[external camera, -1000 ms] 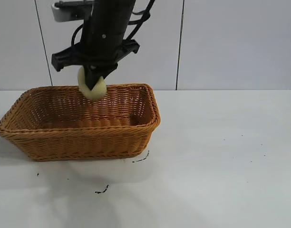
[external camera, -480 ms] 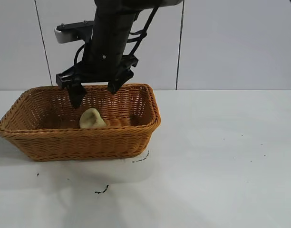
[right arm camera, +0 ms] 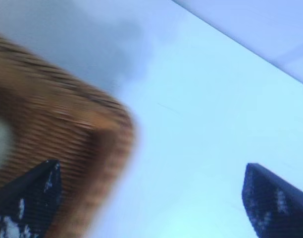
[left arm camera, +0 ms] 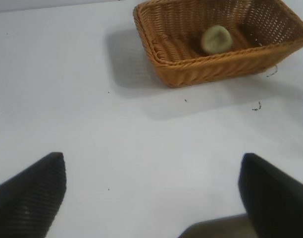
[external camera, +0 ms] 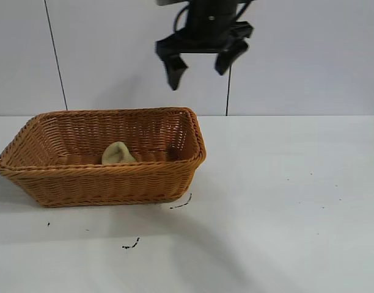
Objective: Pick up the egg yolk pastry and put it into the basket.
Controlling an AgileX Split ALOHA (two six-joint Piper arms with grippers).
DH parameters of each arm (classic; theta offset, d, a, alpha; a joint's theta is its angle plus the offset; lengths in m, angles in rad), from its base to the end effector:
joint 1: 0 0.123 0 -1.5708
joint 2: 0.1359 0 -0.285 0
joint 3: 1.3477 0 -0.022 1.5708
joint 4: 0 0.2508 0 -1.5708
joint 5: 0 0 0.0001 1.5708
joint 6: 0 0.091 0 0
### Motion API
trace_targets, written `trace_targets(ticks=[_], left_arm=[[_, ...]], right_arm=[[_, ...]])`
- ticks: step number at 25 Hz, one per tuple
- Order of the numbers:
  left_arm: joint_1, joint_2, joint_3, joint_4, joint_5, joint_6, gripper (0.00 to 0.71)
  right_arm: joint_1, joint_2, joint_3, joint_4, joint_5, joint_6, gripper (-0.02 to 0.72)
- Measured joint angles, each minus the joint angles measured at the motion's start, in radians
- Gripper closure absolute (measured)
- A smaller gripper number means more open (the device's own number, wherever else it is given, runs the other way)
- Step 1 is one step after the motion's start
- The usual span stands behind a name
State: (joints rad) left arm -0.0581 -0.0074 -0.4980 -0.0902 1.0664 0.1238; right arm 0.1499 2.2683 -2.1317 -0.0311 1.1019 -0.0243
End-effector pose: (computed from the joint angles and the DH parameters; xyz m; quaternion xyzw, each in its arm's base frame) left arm -0.0066 -0.0068 0.2765 0.0794 0.8487 -0.0279 0.5221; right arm 0.4943 0.0721 0.2411 -0.0890 0.9739 -0.0019 0.2087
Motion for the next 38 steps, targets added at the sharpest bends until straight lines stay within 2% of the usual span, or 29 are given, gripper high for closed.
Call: trace_targets(ticks=[7, 14, 19, 29, 36, 38], left_arm=[[0.0, 0.0, 0.0, 0.0, 0.0, 0.0, 0.015], [0.0, 0.0, 0.0, 0.0, 0.0, 0.0, 0.015], [0.0, 0.0, 0.0, 0.0, 0.0, 0.0, 0.015], [0.0, 0.0, 0.0, 0.0, 0.0, 0.0, 0.015], [0.0, 0.0, 0.0, 0.0, 0.0, 0.0, 0.015], [0.0, 0.0, 0.0, 0.0, 0.0, 0.0, 0.015]], right_arm=[[-0.143, 0.0, 0.0, 0.008, 0.107, 0.0, 0.014], [-0.171, -0.049, 0.063, 0.01, 0.112, -0.002, 0.014], [-0.171, -0.25, 0.316, 0.013, 0.11, -0.032, 0.014], [-0.171, -0.851, 1.041, 0.013, 0.105, -0.059, 0.014], [-0.171, -1.312, 1.411, 0.031, 0.004, -0.059, 0.014], [-0.171, -1.445, 1.482, 0.056, -0.028, -0.06, 0.014]])
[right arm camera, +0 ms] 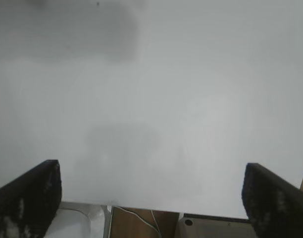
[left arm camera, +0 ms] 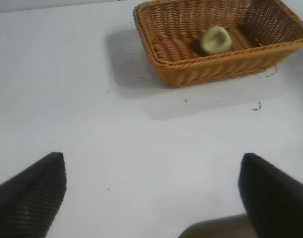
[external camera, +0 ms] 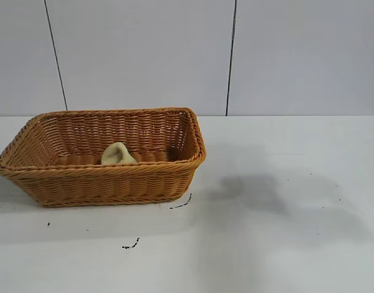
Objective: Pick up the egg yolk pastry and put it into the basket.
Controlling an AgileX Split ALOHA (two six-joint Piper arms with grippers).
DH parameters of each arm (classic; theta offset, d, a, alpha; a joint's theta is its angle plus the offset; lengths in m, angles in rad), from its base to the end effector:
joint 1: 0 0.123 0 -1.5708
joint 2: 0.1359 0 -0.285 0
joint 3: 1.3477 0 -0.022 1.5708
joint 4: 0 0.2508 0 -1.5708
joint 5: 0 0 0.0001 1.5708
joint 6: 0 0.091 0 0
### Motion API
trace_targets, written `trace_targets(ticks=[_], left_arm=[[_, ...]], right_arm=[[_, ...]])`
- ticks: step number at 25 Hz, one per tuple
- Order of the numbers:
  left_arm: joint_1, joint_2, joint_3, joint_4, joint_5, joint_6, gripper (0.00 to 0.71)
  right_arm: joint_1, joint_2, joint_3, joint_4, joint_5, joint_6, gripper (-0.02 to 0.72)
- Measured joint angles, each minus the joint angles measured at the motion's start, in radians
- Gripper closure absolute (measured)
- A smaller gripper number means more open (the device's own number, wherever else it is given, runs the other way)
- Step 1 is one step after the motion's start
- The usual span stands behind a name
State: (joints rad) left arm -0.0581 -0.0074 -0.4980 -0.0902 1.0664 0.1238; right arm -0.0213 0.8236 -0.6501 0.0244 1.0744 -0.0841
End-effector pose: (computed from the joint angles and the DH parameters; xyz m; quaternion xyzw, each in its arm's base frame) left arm -0.0066 -0.0068 0.2765 0.0794 0.8487 -0.0279 0.5221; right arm 0.1244 -0.0007 0.2732 -0.0272 0.9786 0.0009 0.2039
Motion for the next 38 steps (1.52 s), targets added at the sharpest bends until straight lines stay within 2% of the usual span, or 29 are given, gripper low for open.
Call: trace_targets(ticks=[6, 13, 20, 38], left_arm=[[0.0, 0.0, 0.0, 0.0, 0.0, 0.0, 0.015], [0.0, 0.0, 0.0, 0.0, 0.0, 0.0, 0.015], [0.0, 0.0, 0.0, 0.0, 0.0, 0.0, 0.015], [0.0, 0.0, 0.0, 0.0, 0.0, 0.0, 0.015]], right_arm=[[0.0, -0.426, 0.135, 0.033, -0.032, 0.0, 0.014], [0.0, -0.727, 0.148, 0.036, -0.046, 0.0, 0.014], [0.0, -0.827, 0.149, 0.04, -0.046, 0.0, 0.014], [0.0, -0.828, 0.149, 0.045, -0.046, 0.0, 0.014]])
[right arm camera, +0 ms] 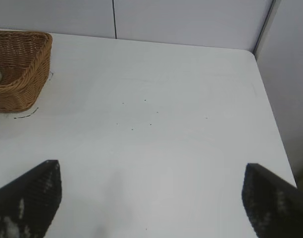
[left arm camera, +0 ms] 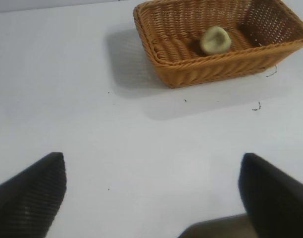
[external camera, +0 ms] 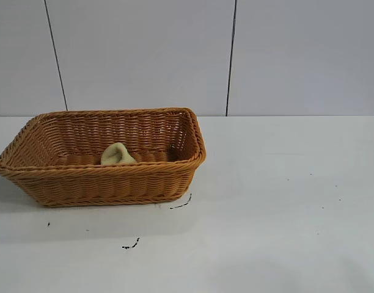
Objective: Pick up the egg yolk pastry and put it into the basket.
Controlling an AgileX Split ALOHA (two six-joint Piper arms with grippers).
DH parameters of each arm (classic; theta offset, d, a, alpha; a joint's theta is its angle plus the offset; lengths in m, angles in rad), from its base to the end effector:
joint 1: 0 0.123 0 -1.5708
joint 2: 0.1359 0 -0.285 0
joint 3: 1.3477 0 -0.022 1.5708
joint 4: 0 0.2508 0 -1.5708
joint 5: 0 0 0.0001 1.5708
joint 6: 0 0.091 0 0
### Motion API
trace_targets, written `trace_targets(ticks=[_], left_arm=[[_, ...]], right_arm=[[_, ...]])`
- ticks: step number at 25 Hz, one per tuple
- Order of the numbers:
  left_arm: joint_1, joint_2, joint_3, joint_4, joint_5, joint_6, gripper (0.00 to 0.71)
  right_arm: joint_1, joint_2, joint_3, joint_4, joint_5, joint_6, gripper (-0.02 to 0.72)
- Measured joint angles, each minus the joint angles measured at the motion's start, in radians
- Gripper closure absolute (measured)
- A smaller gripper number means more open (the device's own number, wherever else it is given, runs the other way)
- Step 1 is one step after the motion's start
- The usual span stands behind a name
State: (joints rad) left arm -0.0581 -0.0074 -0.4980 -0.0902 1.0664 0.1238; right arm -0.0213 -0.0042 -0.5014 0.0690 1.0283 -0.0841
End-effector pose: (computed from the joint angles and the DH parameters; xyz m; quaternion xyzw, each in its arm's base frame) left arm -0.0066 -0.0068 0.2765 0.0794 0.8487 -0.0279 0.5221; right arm -0.0043 0.0055 0.2805 -0.0273 0.8422 0.0061 0.5384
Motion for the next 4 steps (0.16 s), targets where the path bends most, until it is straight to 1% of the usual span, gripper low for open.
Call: trace_targets(ticks=[4], left_arm=[[0.0, 0.0, 0.0, 0.0, 0.0, 0.0, 0.015]], right_arm=[[0.0, 0.0, 0.0, 0.0, 0.0, 0.0, 0.014]])
